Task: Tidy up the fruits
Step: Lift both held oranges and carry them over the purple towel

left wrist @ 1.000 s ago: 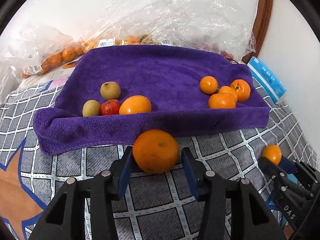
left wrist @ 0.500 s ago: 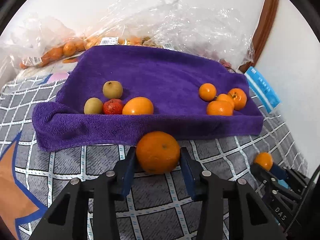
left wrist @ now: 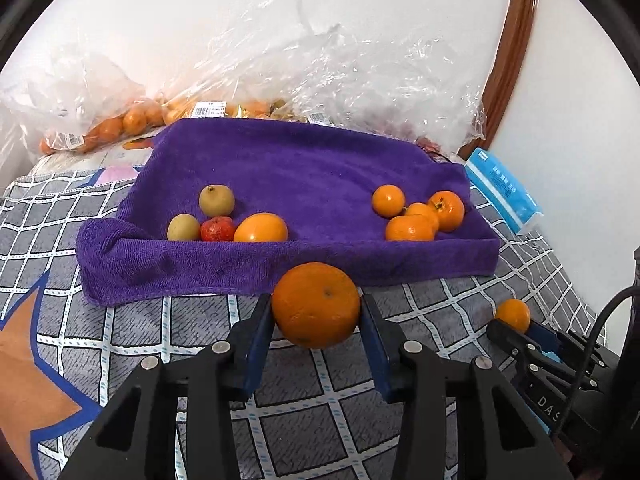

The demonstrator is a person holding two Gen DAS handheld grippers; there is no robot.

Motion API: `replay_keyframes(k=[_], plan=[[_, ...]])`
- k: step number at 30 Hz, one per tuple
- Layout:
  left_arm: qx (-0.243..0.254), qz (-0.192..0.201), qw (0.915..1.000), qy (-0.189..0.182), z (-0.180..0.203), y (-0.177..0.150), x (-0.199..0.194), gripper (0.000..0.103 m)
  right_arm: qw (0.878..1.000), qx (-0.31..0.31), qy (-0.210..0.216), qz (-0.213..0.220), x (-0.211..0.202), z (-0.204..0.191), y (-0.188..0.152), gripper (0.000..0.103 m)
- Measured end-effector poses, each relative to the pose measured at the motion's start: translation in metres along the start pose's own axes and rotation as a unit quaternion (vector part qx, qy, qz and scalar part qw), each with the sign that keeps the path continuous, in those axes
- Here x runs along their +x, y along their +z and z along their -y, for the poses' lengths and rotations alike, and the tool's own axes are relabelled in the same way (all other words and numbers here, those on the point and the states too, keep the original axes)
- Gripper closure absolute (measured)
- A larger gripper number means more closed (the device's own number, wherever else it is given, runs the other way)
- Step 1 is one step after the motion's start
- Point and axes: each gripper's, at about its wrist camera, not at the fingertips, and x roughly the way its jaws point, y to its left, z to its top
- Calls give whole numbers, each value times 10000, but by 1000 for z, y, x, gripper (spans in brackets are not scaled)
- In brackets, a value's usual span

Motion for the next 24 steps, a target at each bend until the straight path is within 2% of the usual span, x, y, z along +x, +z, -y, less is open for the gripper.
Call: replay_keyframes(k=[8,17,24], plan=[[-97,351,9993,-76,-2,2,-16,63,9999,64,106,44,-2,1,1,69],[-154,422,9989,-117,-2,4,-20,62,9987,-322,360,190,-7,-8,16,69],[-247,437,9987,-47,-7,5,-21,62,9985,-6,479,255,-11,-5,24,69]])
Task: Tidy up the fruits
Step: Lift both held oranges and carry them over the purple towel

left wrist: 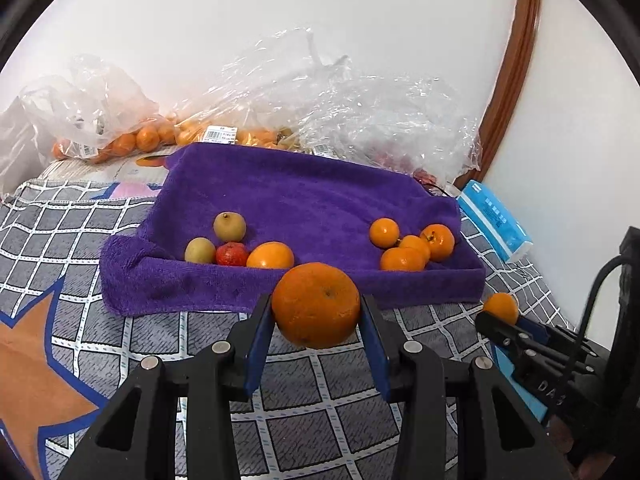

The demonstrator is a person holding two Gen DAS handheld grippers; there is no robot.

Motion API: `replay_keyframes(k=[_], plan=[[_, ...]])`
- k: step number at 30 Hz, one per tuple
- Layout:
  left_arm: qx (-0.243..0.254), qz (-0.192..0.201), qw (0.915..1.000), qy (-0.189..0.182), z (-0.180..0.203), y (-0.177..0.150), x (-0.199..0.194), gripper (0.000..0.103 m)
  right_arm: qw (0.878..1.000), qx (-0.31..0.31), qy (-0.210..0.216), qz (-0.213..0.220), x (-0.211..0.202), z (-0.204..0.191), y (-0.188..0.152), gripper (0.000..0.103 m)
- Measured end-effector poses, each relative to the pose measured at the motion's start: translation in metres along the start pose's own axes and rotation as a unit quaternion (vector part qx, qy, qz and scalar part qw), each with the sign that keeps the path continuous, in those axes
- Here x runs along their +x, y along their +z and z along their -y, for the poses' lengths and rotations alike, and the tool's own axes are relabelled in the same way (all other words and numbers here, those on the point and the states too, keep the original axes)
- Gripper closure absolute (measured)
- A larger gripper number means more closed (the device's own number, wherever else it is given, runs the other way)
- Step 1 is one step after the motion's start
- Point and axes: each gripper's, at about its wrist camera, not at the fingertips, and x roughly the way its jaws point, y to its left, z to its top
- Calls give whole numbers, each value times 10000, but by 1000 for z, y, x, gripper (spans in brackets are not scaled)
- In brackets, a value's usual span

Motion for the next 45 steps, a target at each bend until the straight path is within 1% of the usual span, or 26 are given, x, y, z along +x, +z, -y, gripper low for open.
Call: replay_keyframes(k=[4,6,10,13,16,24,33,45], plan=[[-44,32,9999,133,-3,2,-1,62,9997,4,-214,142,-7,-3,5,69],[-84,49,9999,133,-5,3,-3,62,9997,49,-192,174,-10,-5,7,69],[-132,22,9995,286,-8,4,-6,62,9997,-2,-182,186,-13,-14,9,69],[-218,-7,9995,213,-12,5,-13,62,9996,-90,-146,225,-16,-20,10,69],[-214,55,9993,313,-14,9,-22,62,9994,-143,-131,271,-18,-25,12,69],[-282,188,9986,408,-25,25,-42,62,9993,-116,-101,327,-21,-27,15,69],[-372,195,9979,494,-37,38,-38,62,9993,28,-124,365,-17,-23,26,69],[-369,289,9973,567,-38,58,-32,62,9983,-48,-123,566,-10,-25,47,69]])
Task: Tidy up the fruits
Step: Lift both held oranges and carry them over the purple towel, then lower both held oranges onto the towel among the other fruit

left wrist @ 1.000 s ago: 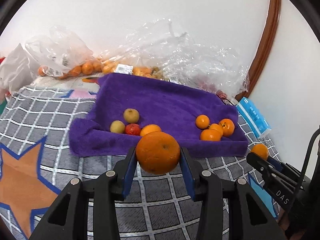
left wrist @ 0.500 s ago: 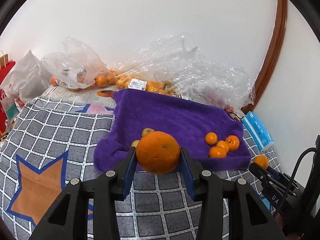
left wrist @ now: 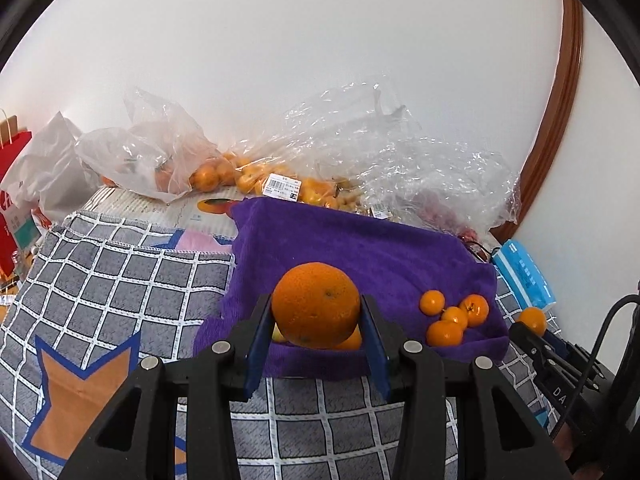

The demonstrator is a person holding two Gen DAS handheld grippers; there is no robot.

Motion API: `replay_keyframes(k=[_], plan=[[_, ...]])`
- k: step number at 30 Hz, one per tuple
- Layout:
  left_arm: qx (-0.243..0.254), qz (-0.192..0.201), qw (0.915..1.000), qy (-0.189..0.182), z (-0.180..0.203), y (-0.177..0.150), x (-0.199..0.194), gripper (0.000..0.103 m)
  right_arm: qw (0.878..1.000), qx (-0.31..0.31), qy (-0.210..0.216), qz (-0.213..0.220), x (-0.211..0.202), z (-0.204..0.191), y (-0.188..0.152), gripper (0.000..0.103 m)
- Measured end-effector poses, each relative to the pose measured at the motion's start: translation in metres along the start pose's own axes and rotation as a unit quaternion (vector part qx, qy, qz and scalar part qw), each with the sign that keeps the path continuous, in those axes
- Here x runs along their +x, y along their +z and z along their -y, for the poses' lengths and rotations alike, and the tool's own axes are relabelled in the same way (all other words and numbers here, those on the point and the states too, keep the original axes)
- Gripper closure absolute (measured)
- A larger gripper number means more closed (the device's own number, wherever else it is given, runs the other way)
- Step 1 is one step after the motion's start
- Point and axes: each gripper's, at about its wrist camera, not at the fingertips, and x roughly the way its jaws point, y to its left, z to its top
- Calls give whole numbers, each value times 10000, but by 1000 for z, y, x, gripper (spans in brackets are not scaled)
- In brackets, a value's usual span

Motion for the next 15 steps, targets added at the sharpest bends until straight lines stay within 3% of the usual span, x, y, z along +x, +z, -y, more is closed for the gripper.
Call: replay_keyframes(k=[15], plan=[[41,-141,9998,110,-1,11,19,62,9999,-48,77,106,13,-1,20,69]])
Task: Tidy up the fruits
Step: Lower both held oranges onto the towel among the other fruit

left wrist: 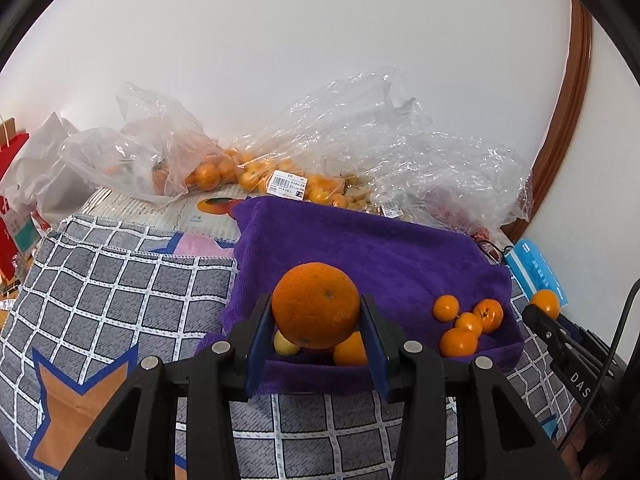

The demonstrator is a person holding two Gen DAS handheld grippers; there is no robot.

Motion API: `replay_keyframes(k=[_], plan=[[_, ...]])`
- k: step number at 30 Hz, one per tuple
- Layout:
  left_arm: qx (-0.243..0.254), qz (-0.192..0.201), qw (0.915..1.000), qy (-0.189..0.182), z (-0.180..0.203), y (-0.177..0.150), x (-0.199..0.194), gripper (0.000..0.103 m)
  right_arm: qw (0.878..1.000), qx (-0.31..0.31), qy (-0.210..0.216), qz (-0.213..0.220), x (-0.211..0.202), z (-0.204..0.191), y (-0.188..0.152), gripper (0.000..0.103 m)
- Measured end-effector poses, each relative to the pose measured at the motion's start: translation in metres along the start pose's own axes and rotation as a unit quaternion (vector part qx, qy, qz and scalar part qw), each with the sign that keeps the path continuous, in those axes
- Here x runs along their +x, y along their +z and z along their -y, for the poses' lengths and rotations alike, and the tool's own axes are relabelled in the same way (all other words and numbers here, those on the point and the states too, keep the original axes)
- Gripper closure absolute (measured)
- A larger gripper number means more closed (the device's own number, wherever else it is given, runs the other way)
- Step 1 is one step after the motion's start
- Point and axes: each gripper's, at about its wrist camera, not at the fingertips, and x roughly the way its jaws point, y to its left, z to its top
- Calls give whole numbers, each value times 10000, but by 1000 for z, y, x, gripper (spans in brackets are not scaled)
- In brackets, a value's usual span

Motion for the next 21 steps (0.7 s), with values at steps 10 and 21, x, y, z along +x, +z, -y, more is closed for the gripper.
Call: replay_keyframes(k=[10,21], plan=[[124,-78,9999,74,-1,12,11,62,10000,-9,1,0,12,0,12,69],[233,-225,9994,72,5,17,27,62,9999,62,42,-108,29,4,21,69]])
